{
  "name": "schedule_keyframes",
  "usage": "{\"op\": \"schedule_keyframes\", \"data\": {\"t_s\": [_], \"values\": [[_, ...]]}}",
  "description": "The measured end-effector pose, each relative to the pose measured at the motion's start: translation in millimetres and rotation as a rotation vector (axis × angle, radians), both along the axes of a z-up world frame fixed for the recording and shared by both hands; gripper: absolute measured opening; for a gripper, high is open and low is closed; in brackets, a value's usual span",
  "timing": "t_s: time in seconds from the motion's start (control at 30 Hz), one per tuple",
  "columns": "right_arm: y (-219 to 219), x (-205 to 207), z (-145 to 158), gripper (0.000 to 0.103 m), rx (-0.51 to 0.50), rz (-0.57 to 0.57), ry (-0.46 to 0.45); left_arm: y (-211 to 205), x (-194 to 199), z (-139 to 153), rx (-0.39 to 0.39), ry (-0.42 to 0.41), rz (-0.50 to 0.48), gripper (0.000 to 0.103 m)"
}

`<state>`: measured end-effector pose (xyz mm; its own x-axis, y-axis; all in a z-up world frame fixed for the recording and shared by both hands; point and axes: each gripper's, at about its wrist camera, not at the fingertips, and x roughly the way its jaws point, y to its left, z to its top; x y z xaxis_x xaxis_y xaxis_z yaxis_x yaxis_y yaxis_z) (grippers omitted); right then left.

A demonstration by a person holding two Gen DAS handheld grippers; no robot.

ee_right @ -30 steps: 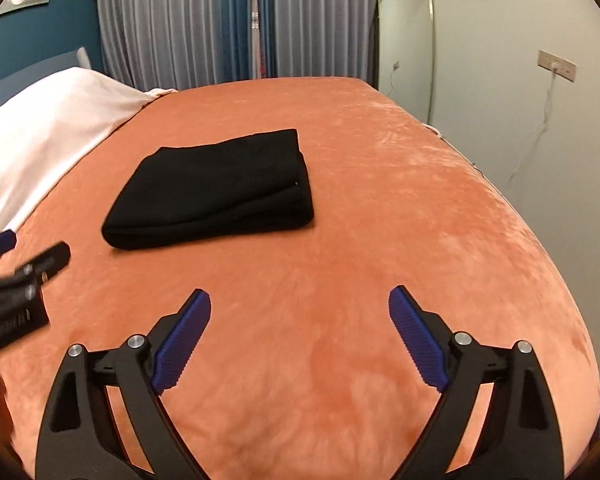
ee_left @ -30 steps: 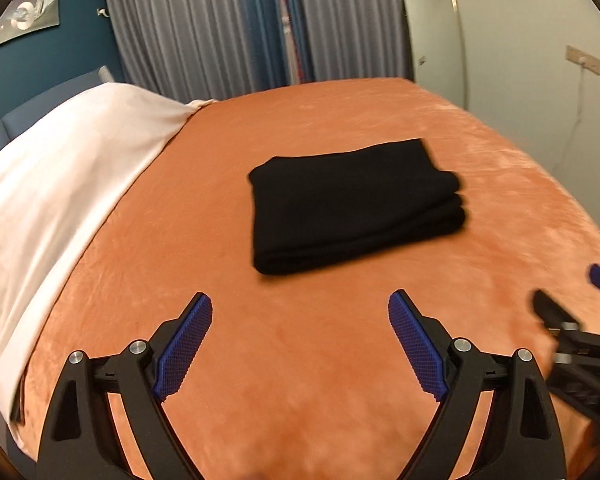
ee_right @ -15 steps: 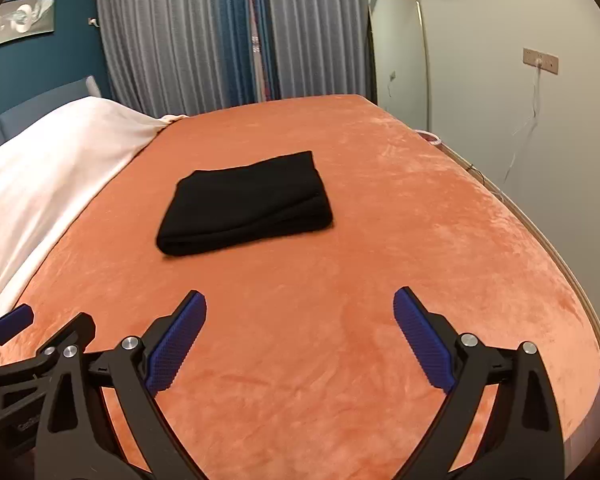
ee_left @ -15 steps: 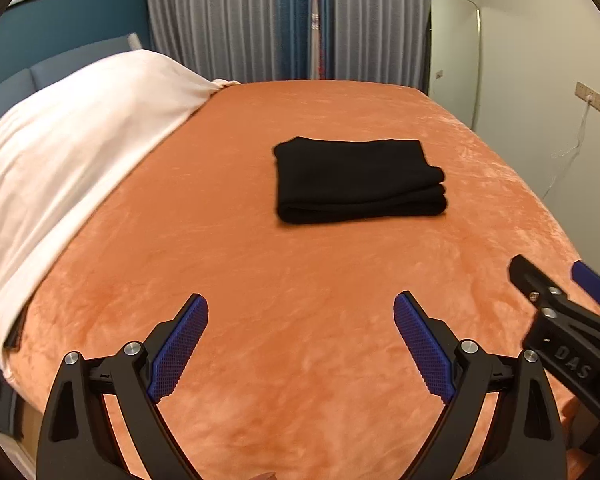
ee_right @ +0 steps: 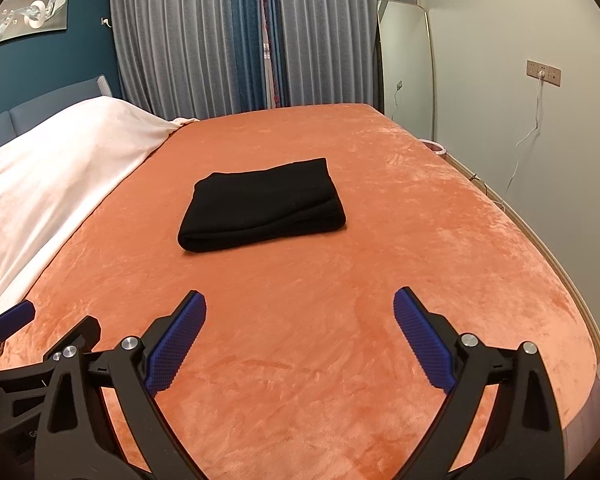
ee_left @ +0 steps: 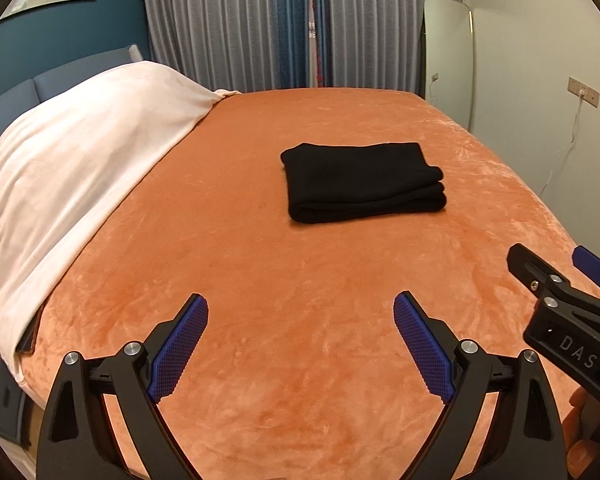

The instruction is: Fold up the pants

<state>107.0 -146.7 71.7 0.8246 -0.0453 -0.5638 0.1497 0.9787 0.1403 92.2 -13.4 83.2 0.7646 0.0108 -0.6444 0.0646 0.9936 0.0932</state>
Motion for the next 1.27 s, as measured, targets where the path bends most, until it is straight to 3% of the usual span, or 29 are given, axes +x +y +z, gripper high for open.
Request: {"op": "schedule_keyframes", "data": {"t_s": [0.63, 0.8, 0.93, 1.03, 1.17, 1.27], "values": [[-12.5, -10.9, 5.1, 0.093, 0.011, -0.036, -0.01, -19.1, -1.3, 7.7, 0.02, -0.038, -0.052, 0.092], [-17.5, -13.7, 4.9, 0.093, 0.014, -0.04, -0.01, -14.7, 4.3, 10.7, -0.095, -0.037, -0.092, 0.092], [-23.0, -17.2, 5.9, 0.093, 0.018, -0.051, -0.013, -16.0, 6.0, 13.0, -0.107, -0.05, -0.105, 0.092], [-27.0, -19.0, 6.5, 0.093, 0.021, -0.058, -0.015, -15.3, 8.3, 12.4, -0.084, -0.045, -0.063, 0.092], [-30.9, -21.5, 6.1, 0.093, 0.025, -0.062, -0.014, -12.7, 8.4, 9.3, 0.007, -0.065, 0.041, 0.092], [-30.4, -22.2, 5.2, 0.093, 0.02, -0.059, -0.01, -10.2, 6.8, 7.1, 0.032, -0.062, 0.047, 0.092]]}}
